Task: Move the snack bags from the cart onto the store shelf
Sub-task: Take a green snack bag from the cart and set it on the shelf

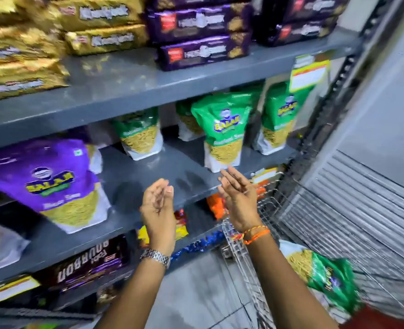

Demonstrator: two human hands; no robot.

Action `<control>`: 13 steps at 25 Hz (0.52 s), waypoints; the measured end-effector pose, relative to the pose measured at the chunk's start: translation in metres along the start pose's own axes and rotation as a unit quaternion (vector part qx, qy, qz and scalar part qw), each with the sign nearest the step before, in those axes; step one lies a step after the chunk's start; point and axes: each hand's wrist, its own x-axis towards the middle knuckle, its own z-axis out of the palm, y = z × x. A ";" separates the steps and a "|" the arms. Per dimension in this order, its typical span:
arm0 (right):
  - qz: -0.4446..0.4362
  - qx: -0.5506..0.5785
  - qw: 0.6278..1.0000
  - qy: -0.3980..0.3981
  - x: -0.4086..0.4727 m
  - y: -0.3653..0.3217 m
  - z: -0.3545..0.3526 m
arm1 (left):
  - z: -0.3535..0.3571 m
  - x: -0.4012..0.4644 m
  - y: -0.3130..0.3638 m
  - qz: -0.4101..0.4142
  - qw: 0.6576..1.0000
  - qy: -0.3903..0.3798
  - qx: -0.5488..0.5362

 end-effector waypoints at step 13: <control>0.063 0.194 0.818 0.538 -0.042 0.074 -0.355 | 0.272 -0.112 -0.220 -0.208 0.607 -0.669 0.375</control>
